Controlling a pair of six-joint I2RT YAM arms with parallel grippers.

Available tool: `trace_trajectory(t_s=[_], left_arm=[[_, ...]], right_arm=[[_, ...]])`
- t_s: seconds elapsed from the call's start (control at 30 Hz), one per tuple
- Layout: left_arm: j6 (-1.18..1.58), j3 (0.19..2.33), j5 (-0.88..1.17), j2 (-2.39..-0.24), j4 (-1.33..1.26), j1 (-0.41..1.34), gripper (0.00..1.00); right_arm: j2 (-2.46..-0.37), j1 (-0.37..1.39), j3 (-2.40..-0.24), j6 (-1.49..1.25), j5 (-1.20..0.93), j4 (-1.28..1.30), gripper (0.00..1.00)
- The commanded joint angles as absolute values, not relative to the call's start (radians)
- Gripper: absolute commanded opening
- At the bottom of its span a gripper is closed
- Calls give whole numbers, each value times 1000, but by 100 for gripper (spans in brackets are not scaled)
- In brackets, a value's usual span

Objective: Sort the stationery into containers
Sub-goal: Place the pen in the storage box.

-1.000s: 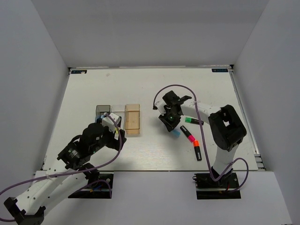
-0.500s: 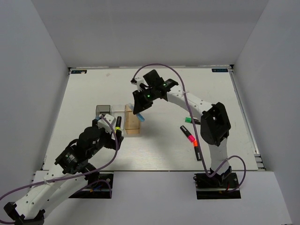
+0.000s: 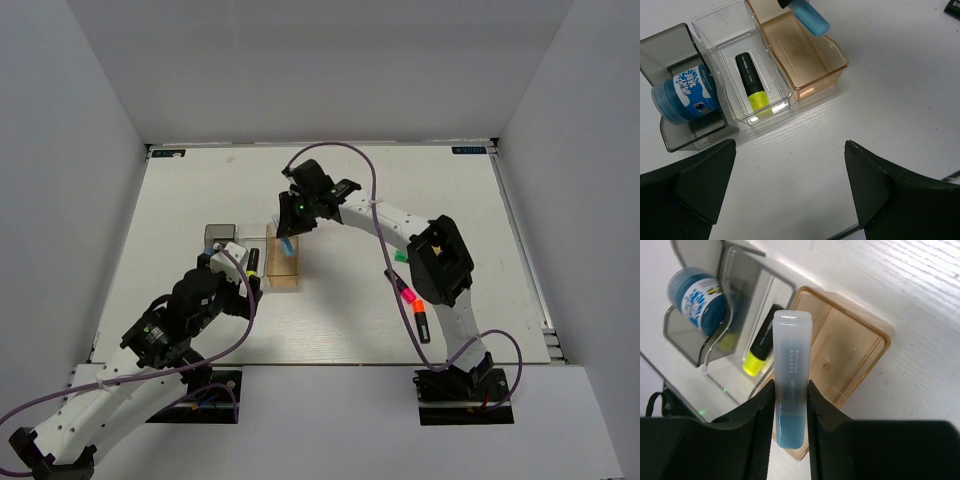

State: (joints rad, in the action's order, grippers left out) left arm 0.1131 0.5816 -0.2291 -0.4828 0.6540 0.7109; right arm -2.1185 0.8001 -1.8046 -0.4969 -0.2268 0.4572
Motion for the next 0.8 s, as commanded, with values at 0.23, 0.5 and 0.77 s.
trace_trajectory(t_s=[0.23,0.5,0.77], left_arm=[[106,587,-235,-488,649,713,100],[107,589,-227,-489,647,712,100],[110,588,-183,-494,649,715,88]], right_arm=[[-2141,810,-1836,-476,-167,430,36],[-2085,812,-1830,-453,-216,423,43],[-1837,795,-1630,100,-123,488,0]])
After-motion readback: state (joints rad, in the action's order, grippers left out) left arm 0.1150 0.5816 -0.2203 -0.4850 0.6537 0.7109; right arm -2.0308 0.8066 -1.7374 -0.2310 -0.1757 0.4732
